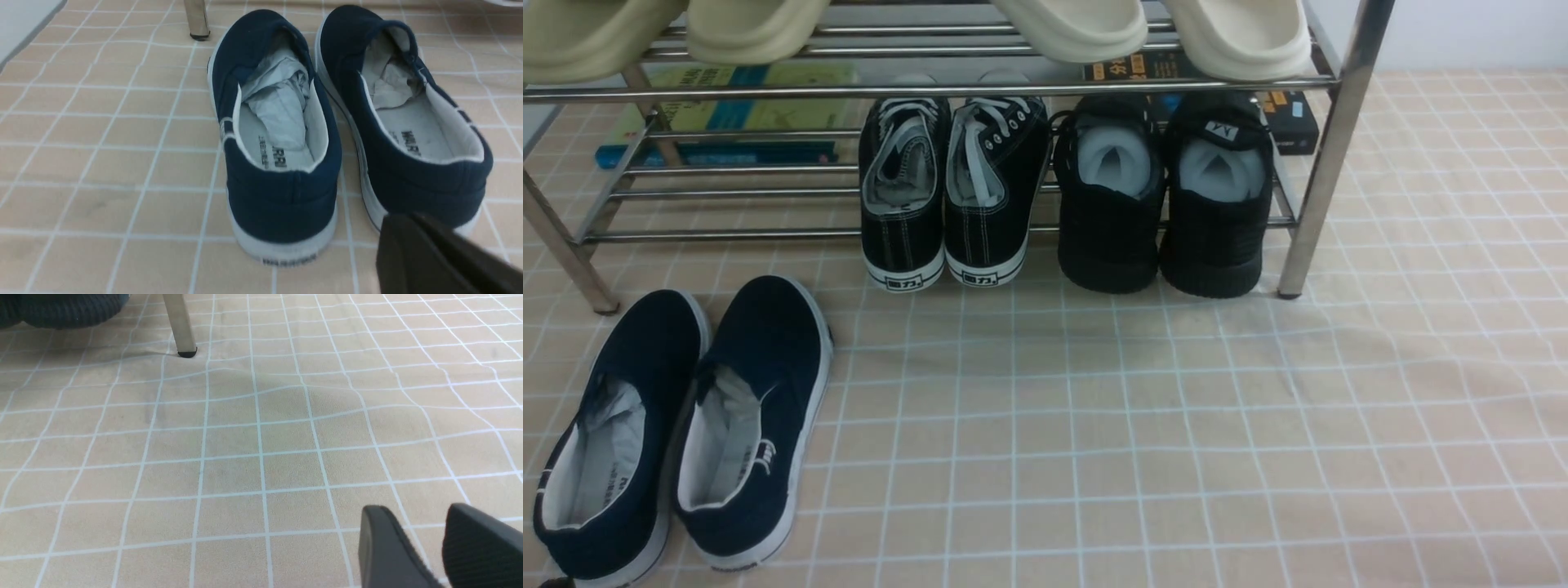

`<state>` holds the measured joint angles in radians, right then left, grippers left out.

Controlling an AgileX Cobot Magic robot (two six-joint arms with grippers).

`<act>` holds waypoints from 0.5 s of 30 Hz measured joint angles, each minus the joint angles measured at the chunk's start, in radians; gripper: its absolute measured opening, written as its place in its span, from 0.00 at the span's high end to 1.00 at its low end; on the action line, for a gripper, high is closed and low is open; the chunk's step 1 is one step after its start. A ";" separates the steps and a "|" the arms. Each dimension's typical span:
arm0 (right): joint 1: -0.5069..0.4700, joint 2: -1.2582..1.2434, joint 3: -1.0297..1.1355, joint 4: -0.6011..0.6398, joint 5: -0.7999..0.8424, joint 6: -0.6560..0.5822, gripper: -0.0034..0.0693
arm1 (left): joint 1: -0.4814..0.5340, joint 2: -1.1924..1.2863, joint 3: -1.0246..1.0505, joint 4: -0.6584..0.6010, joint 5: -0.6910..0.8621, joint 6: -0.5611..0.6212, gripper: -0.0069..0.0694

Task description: Take the shoes off the shelf from the light coffee tablecloth by hand.

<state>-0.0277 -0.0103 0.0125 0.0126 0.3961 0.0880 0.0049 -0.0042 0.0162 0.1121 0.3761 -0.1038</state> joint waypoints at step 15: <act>0.000 0.000 0.000 0.000 0.000 0.000 0.62 | 0.000 -0.006 0.002 -0.004 -0.003 -0.007 0.88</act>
<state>-0.0277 -0.0103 0.0125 0.0126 0.3961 0.0880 0.0049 -0.0107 0.0181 0.1079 0.3735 -0.1110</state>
